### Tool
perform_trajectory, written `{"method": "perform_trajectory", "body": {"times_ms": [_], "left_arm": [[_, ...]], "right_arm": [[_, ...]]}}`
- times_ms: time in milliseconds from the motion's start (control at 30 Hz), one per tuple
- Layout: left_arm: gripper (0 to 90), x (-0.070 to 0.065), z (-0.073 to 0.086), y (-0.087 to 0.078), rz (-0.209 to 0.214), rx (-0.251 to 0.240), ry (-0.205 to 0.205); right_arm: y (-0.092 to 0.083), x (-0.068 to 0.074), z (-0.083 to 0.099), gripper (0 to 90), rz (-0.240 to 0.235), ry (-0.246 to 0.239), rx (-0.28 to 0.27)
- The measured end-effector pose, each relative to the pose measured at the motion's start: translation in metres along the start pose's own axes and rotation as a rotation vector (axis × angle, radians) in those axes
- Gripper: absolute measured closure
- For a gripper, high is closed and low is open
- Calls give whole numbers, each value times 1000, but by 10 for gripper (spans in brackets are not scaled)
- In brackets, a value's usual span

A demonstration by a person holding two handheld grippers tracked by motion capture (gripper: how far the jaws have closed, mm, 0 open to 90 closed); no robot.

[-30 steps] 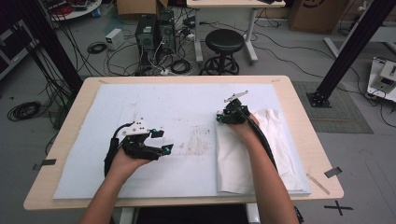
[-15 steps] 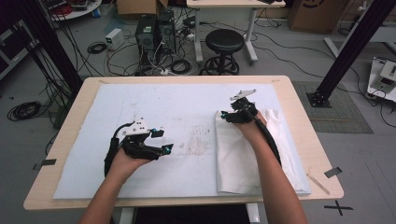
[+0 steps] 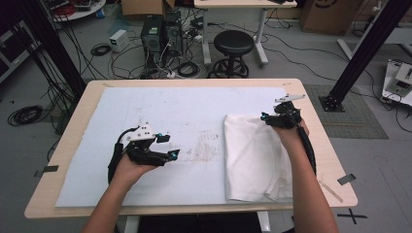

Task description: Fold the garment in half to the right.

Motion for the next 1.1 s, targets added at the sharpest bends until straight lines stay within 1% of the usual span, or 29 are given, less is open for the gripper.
{"method": "perform_trajectory", "body": {"times_ms": [33,67,100,133,167,200,267,300,333,400,467,600,633,667,700,733,800,900,933,967,1000,1033,1067,1100], "left_arm": [[310,0,0,0,0,0,0],[310,0,0,0,1,0,3],[310,-1,0,1,3,0,1],[310,-1,0,2,4,2,2],[310,-1,0,3,7,2,-1],[310,-1,0,4,6,8,4],[310,-1,1,6,6,13,5],[309,-2,1,6,10,14,1],[310,-2,1,7,10,14,3],[309,-1,1,7,7,18,4],[310,-1,2,8,5,21,-1],[310,-2,2,8,11,19,7],[309,-2,2,8,12,22,5],[310,-2,2,9,9,25,5],[309,-2,2,9,11,26,5],[309,-2,2,9,11,28,8],[309,-2,2,9,13,27,8],[309,-1,3,10,9,34,12],[310,-1,3,10,10,29,5],[310,-1,3,10,10,29,5],[309,-2,4,11,14,31,2],[310,-2,4,12,16,34,2],[309,-2,4,12,16,34,2],[309,-2,5,13,15,40,6]], "right_arm": [[0,-4,3,431,0,13,3],[0,-7,6,431,10,28,6],[1,-11,10,438,21,42,5],[2,-15,13,454,23,53,8],[4,-18,18,459,32,69,22],[7,-22,22,490,38,81,32],[13,-28,31,582,17,117,44],[16,-30,36,657,7,129,54],[18,-31,39,712,-7,130,60],[20,-32,44,814,-21,133,60],[18,-32,45,874,-36,139,47],[11,-31,45,888,-36,129,23],[8,-32,45,889,-26,128,17],[5,-34,45,890,-22,132,6],[-1,-41,45,892,-5,148,4],[-1,-41,45,892,-5,148,4],[-9,-48,46,894,5,158,5],[-17,-58,46,895,27,158,8],[-19,-61,46,895,35,161,11],[-19,-61,46,895,35,161,11],[-16,-65,49,895,42,174,27],[-13,-66,50,895,43,178,38],[-13,-66,50,895,43,178,38],[-8,-67,52,895,42,184,52]]}}
Point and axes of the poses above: each handheld gripper's, and its own axes: y roughly forward along the jaws, z roughly out of its underside, x roughly to its left, the point moved 5 cm from there along y, roughly forward along the jaws, and after that the axes turned 15 degrees about x, right-handed, at the moved point
